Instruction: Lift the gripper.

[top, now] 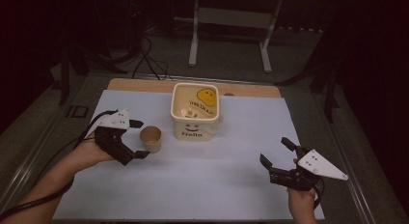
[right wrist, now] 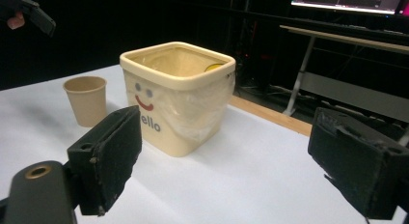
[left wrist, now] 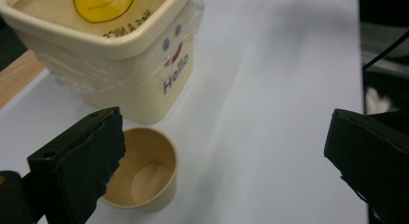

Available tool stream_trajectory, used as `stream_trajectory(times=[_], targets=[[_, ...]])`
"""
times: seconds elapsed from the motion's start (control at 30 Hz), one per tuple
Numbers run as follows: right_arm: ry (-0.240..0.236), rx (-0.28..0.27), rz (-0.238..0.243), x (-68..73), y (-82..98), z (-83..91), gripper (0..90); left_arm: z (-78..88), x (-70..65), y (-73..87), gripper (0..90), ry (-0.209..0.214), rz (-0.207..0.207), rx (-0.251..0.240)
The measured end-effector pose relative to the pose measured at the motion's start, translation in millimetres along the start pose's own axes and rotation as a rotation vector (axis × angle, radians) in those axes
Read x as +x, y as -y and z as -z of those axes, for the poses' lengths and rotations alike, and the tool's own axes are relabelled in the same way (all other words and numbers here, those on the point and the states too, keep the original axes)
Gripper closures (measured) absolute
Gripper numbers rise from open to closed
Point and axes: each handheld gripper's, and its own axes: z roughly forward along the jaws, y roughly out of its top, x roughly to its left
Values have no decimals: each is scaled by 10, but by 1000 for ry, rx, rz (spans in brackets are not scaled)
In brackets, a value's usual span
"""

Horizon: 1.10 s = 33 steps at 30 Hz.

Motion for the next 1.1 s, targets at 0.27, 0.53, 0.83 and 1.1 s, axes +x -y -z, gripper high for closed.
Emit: stream_trajectory(times=[0.27, 0.53, 0.83, 1.1], targets=[[-9, 11, 0, 3, 7, -16, 118, -175, 61, 16, 65, 19, -23, 91], [-17, 22, 2, 6, 14, -31, 118, -398, 120, 48, 208, -1, -41, 194], [-26, 38, 5, 11, 27, -51, 118, -576, 234, 124, 483, -22, -9, 263], [-22, 44, 8, 4, 38, -60, 118, -685, 292, 184, 646, -38, -2, 328]])
